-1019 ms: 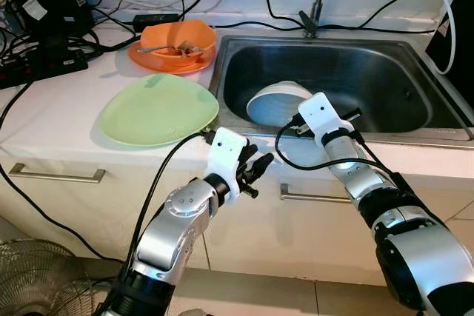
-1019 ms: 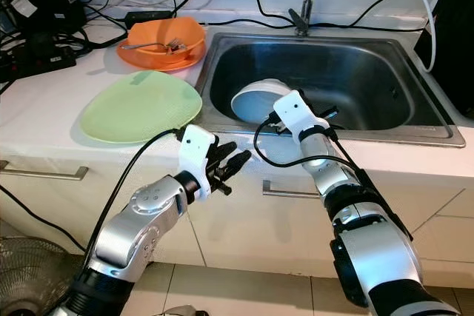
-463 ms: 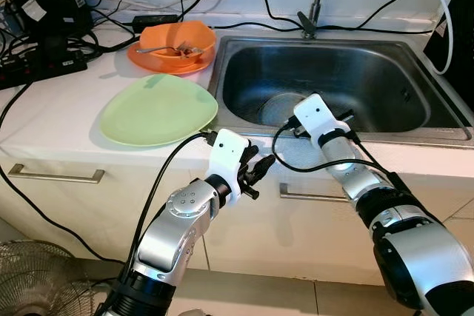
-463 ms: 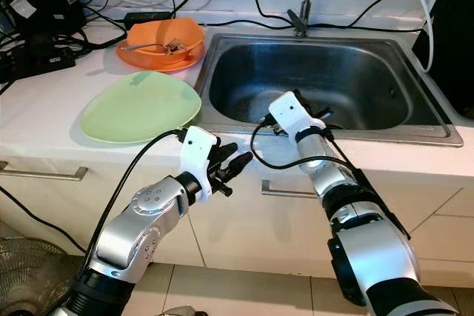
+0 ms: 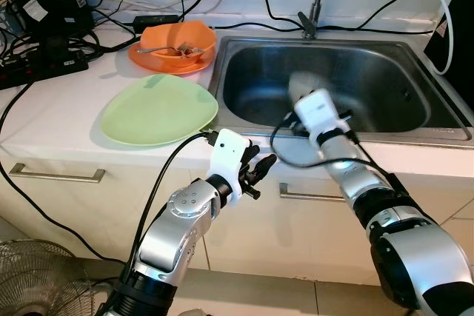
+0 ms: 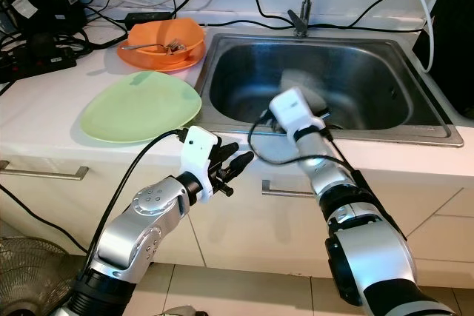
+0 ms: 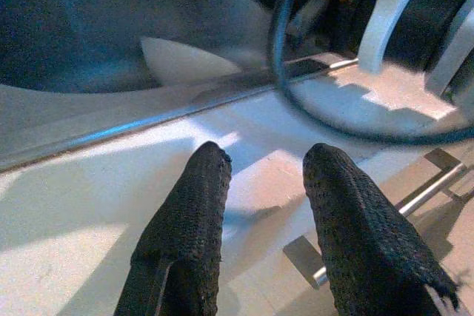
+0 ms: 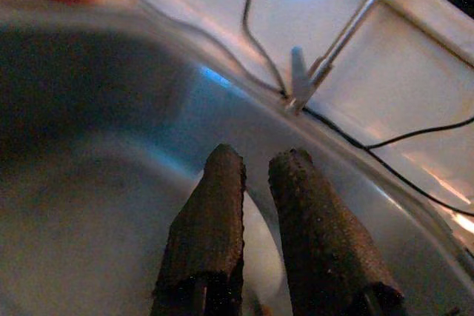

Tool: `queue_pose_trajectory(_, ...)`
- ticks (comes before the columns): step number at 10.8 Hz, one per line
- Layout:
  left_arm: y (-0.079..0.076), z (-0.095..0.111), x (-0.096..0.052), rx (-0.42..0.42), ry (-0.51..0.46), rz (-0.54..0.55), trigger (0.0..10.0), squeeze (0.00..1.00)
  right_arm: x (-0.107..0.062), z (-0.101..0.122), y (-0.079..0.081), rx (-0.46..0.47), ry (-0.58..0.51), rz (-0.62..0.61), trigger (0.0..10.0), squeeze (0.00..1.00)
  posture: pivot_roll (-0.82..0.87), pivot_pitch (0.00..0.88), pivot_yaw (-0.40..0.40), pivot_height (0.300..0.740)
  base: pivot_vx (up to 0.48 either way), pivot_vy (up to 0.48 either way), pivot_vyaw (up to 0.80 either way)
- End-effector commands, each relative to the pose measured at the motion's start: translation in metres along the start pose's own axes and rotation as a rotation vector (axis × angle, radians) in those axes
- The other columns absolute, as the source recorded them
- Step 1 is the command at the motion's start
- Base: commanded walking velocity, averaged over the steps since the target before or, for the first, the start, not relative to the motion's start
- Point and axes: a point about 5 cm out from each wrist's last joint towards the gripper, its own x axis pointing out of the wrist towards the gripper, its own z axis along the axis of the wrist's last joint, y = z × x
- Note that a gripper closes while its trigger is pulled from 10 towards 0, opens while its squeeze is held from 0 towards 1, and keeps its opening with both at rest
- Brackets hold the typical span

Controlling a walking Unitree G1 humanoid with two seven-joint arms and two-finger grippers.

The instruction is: Kitchen organization

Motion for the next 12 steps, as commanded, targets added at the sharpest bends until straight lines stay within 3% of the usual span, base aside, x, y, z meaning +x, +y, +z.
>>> queue_pose_trajectory(1, 0.008, 0.003, 0.000, 0.012, -0.032, 0.065, 10.0, 0.00, 0.002, 0.012, -0.005, 0.096, -0.073, -0.033, 10.0, 0.00, 0.13, 0.000, 0.026, 0.740, 0.000, 0.000, 0.00)
queue_pose_trajectory(4, 0.036, 0.019, -0.002, 0.064, -0.168, 0.280, 10.0, 0.00, -0.004, 0.032, -0.030, 0.371, -0.196, -0.149, 10.0, 0.00, 0.10, 0.000, 0.021, 0.740, 0.000, 0.000, 0.00)
queue_pose_trajectory(5, 0.036, 0.020, -0.003, 0.090, -0.189, 0.304, 10.0, 0.00, -0.008, 0.033, -0.029, 0.377, -0.213, -0.139, 10.0, 0.00, 0.10, 0.000, 0.021, 0.740, 0.000, 0.000, 0.00)
queue_pose_trajectory(6, 0.048, 0.028, -0.005, 0.100, -0.259, 0.364, 10.0, 0.00, -0.029, 0.028, -0.017, 0.447, -0.273, -0.101, 10.0, 0.00, 0.08, 0.000, 0.025, 0.740, 0.000, 0.000, 0.00)
queue_pose_trajectory(8, 0.051, 0.033, -0.010, 0.061, -0.337, 0.391, 10.0, 0.00, -0.055, 0.014, -0.016, 0.452, -0.259, -0.126, 10.0, 0.00, 0.07, 0.000, 0.030, 0.740, 0.000, 0.000, 0.00)
queue_pose_trajectory(10, 0.058, 0.028, -0.016, 0.067, -0.363, 0.432, 10.0, 0.00, -0.076, 0.012, -0.020, 0.449, -0.260, -0.148, 10.0, 0.00, 0.06, 0.000, 0.042, 0.740, 0.000, 0.000, 0.00)
queue_pose_trajectory(12, 0.063, 0.020, -0.022, 0.055, -0.374, 0.461, 10.0, 0.00, -0.088, 0.005, -0.016, 0.458, -0.237, -0.180, 10.0, 0.00, 0.07, 0.000, 0.047, 0.740, 0.000, 0.000, 0.00)
